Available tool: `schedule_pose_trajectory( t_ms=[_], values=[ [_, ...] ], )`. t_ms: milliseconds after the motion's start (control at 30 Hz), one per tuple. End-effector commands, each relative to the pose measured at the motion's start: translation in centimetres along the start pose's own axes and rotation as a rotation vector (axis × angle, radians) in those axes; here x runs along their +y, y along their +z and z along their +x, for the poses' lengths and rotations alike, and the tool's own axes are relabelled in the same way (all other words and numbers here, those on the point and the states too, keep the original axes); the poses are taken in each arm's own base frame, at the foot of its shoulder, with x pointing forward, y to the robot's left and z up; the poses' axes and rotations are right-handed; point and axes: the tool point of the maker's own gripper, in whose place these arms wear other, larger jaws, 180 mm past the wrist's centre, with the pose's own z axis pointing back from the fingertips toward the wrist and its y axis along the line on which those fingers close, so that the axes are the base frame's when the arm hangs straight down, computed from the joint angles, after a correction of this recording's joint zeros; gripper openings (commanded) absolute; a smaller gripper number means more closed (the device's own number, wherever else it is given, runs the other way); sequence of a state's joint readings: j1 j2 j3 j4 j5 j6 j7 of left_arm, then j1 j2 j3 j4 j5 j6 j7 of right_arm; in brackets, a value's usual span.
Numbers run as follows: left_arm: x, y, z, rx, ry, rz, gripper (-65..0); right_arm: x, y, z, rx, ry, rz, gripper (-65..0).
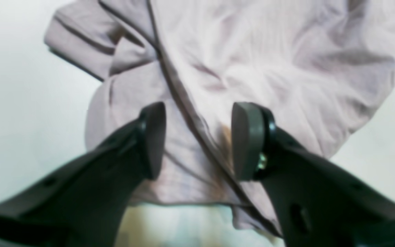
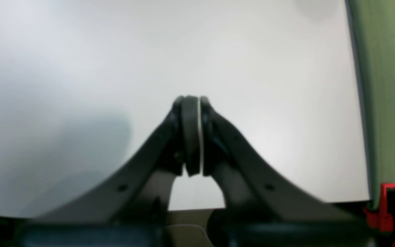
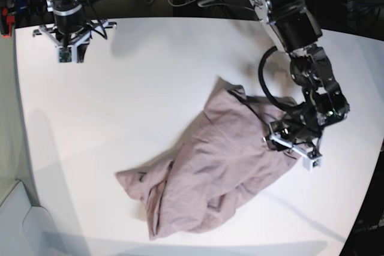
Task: Layout the t-shirt on the table in an organized manner, then fold the t-shirt properly
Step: 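Drag the t-shirt onto the table center with the left gripper and release, then withdraw the left gripper and move the right gripper toward the t-shirt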
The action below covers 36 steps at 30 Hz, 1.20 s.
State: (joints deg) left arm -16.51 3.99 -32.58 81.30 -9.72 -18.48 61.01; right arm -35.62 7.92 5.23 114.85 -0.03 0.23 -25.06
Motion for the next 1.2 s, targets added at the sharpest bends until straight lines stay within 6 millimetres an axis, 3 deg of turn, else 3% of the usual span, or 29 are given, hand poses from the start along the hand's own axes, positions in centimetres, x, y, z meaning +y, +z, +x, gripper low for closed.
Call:
schedule_pose_trajectory(
  t_ms=[0, 200, 500, 667, 767, 867, 933, 1000, 1167],
  values=[
    [-0.4, 0.4, 1.9, -0.054, -0.003, -0.012, -35.1, -0.2, 0.3, 0.9, -0.035, 0.011, -0.003, -65.0],
    [-0.4, 0.3, 1.7, -0.050, -0.001, -0.012, -35.1, -0.2, 0.3, 0.9, -0.035, 0.011, -0.003, -65.0],
    [-0.3, -1.7, -0.5, 0.003, 0.036, -0.030, -35.2, -0.2, 0.1, 1.3, -0.047, 0.008, -0.004, -65.0],
    [-0.6, -1.8, -0.5, 0.004, 0.042, -0.039, -36.3, -0.2, 0.0, 1.4, -0.049, 0.008, -0.004, -65.0],
    [-0.7, -1.8, -0.3, 0.000, 0.042, -0.042, -47.0, -0.2, 0.0, 1.4, -0.049, 0.008, -0.004, -65.0],
    [-1.1, -1.7, 1.4, -0.031, 0.040, -0.050, -65.0, -0.2, 0.0, 1.4, -0.049, 0.008, -0.004, -65.0],
    [-1.3, -1.3, 2.5, -0.056, 0.034, -0.052, -62.9, -0.2, 0.0, 1.4, -0.049, 0.008, -0.004, -65.0],
    [-1.5, -1.2, 3.5, -0.075, 0.030, -0.055, -65.0, -0.2, 0.0, 1.4, -0.049, 0.008, -0.004, -65.0],
    [-2.7, 1.7, 9.3, -0.232, -0.013, -0.058, -64.5, 1.7, -0.1, 2.0, -0.064, 0.005, 0.048, -65.0]
  ],
)
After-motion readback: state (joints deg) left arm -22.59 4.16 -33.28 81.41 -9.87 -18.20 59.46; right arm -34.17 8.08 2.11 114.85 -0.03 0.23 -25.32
